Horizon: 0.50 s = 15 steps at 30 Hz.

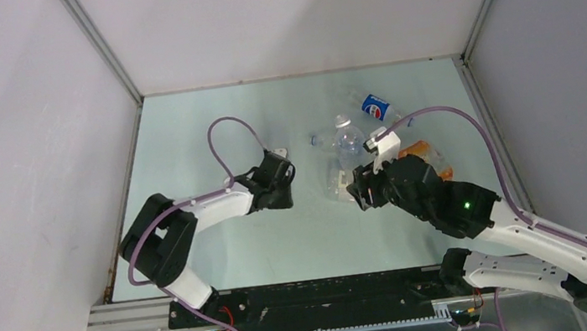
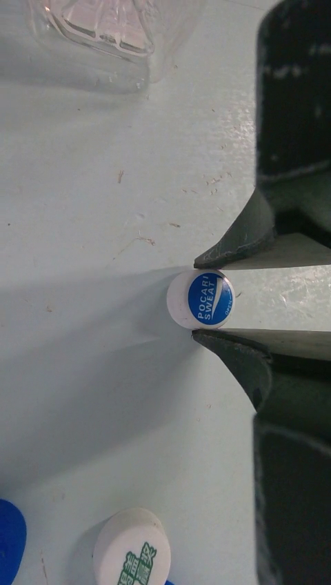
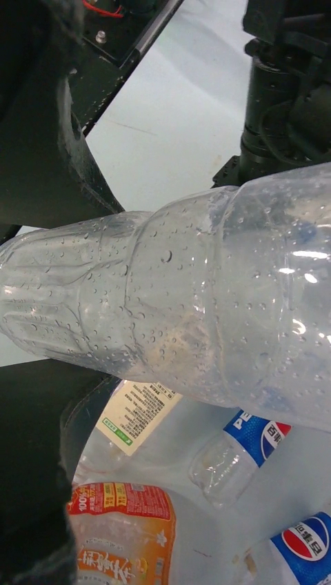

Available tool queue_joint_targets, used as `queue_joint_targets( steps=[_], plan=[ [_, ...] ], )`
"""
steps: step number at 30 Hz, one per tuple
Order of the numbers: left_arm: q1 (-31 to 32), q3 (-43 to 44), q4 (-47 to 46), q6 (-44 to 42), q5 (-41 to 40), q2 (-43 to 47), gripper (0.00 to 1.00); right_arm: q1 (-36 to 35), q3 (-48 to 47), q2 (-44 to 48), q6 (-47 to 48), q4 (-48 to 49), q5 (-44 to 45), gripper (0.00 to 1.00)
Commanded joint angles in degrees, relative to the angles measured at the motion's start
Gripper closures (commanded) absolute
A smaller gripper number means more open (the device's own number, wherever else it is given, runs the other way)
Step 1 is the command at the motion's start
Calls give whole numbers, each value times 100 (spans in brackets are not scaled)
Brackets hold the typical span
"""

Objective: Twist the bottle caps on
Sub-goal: Screw the bottle cap onto the plastic bottle.

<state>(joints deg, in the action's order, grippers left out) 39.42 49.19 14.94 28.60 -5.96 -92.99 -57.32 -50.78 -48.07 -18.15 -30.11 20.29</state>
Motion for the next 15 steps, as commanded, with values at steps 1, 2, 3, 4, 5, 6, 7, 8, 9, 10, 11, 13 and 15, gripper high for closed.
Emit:
queue_joint_targets(
  steps=[1,2,3,4,5,6,7,8,9,10,11,13,15],
  plan=[
    [165,-303,-543,526,-417,193,74,-31,-10,-59,-490,329,224,100],
    [168,-348,-557,547,-433,327,65,-32,-10,-79,-528,343,213,100],
    [171,-425,-557,585,-466,401,60,-33,-10,-88,-599,368,188,100],
    [175,-493,-542,598,-489,593,51,-38,-10,-95,-631,401,178,100],
    [177,-522,-507,619,-539,718,43,-39,-6,-96,-695,427,148,100],
    [178,-565,-482,627,-589,982,39,-45,24,-86,-732,502,117,100],
    [180,-580,-439,624,-599,1115,33,-61,46,-78,-803,552,98,100],
    [176,-595,-400,621,-635,1413,30,-65,107,-50,-852,667,65,100],
    [177,-604,-352,616,-639,1559,25,-74,136,-38,-1004,723,46,100],
    [174,-615,-339,602,-634,1884,23,-72,202,-8,-1058,857,8,100],
    [176,-618,-313,594,-630,2050,18,-71,241,5,-1177,932,-18,100],
    [176,-647,-342,563,-595,2598,13,-76,348,42,-1372,1174,-99,100],
    [174,-674,-445,487,-499,3308,11,-82,466,63,-1517,1477,-230,100]
  ],
)
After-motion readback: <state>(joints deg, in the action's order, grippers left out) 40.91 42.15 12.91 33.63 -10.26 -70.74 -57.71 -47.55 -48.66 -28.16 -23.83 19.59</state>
